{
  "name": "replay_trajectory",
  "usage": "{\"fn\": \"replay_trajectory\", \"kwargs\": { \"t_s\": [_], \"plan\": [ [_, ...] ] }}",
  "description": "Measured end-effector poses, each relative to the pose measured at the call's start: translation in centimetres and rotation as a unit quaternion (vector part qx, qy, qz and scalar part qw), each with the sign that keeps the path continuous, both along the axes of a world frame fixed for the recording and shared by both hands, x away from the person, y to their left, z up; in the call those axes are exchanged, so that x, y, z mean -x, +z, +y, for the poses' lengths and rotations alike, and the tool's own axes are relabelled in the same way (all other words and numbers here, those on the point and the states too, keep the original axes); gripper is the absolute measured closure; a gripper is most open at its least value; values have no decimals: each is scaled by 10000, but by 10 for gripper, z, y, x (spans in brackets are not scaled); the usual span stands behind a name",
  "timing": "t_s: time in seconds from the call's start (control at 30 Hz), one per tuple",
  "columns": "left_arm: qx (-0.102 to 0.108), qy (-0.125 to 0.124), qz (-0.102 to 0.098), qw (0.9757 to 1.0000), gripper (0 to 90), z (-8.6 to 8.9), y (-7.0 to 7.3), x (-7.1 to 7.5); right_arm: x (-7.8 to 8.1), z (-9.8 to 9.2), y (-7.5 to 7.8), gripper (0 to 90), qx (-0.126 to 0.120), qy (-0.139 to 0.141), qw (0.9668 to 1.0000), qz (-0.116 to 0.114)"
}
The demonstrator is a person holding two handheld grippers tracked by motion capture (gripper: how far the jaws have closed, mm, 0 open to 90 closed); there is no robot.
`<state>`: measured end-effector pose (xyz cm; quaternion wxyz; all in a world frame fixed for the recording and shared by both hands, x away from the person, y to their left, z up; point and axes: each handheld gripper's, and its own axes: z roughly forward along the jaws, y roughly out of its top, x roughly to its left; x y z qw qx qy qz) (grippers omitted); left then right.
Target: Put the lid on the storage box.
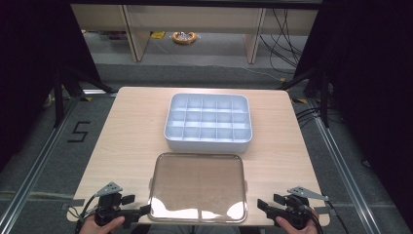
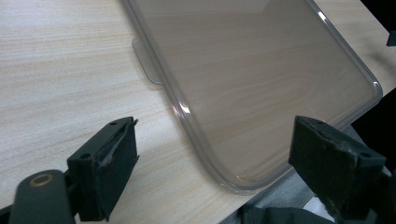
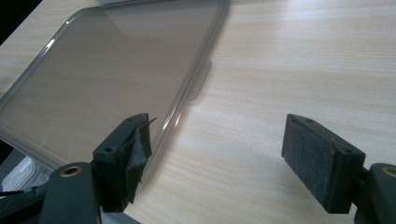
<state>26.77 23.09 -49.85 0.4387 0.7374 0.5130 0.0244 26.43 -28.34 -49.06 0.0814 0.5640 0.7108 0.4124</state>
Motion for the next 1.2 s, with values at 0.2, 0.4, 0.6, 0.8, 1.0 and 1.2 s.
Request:
{"fn": "replay_trajectory", "kwargs": {
  "t_s": [0.2,0.4,0.6,0.8,1.0,1.2],
  "plan": [
    [-4,-8,22,10000,146,-1,0,0,0,1,0,253,-53,-14,10000,4],
    [196,-41,92,9998,149,0,-1,-1,1,6,1,255,-296,-118,9994,121],
    [511,-111,339,9981,209,-2,-2,-2,-1,6,-2,280,-511,134,9986,33],
    [460,-118,485,9977,304,-7,-5,-5,-1,20,-6,306,-878,149,9951,426],
    [262,-74,526,9982,375,-14,-11,-11,-7,32,-10,320,-919,258,9943,477],
    [147,-45,623,9979,406,-16,-13,-17,-13,44,-14,322,-1038,327,9925,562]
  ]
}}
